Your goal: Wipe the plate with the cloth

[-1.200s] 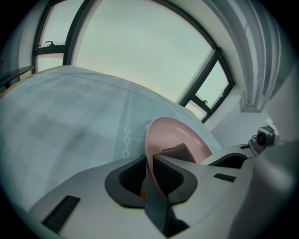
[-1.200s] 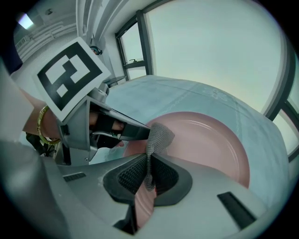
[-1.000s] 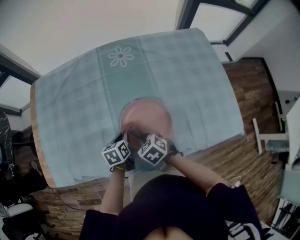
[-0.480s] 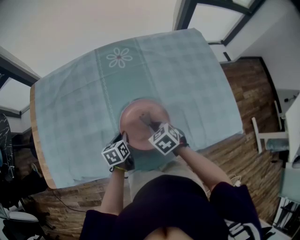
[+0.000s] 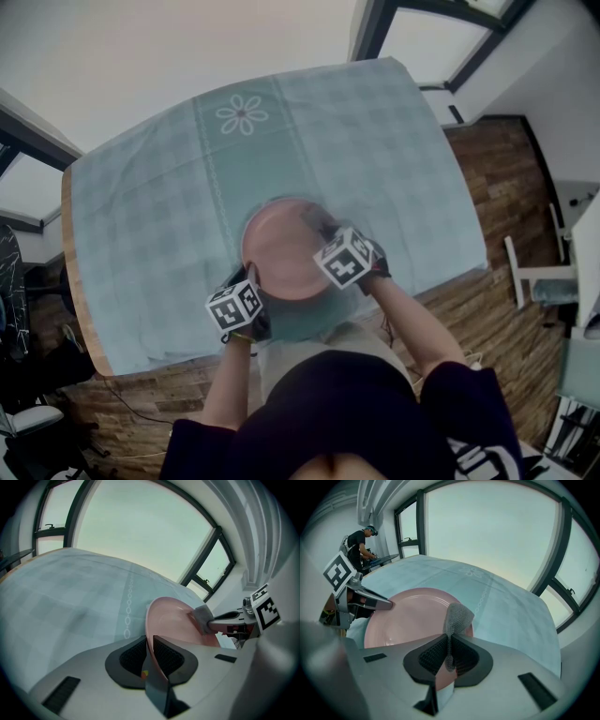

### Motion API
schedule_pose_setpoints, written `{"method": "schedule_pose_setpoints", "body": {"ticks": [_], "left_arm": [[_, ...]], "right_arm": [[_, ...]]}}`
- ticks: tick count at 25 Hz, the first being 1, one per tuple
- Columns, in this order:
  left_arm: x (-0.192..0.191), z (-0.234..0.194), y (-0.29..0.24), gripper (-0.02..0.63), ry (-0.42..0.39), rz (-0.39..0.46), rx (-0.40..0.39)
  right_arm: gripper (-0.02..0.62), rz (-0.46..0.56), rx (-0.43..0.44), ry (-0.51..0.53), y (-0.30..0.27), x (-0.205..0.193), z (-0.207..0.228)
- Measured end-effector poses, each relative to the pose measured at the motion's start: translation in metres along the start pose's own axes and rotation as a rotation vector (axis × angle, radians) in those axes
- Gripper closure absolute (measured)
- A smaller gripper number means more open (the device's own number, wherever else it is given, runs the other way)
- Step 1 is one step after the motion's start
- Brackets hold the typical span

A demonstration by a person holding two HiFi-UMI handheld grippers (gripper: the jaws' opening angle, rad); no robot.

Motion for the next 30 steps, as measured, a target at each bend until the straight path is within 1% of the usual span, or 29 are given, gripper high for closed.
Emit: {"method": "schedule_pose_setpoints", "body": {"ticks": [7, 14, 30], "left_arm": [[0.001, 0.000, 0.000, 0.552, 0.001, 0.004, -0.003], [0.000, 0.000, 0.000, 0.552, 0.003, 0.000, -0.001], [0.002, 0.000, 0.000, 0.552, 0.004, 0.009, -0.001]], "right_arm": [[0.563, -0.053, -0.006, 0.025, -0.008, -0.011, 0.002], [0.563, -0.089, 0.025, 0.041, -0.014, -0.017, -0.010], [0.563, -0.116, 0.095, 0.103, -0.009, -0.024, -0.042]]}}
Point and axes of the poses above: the fingertips, and each gripper's own axes: y backward along the fingers, z to its right, x out of its top, the point moved 4 cm from there along y, backward along the fingers
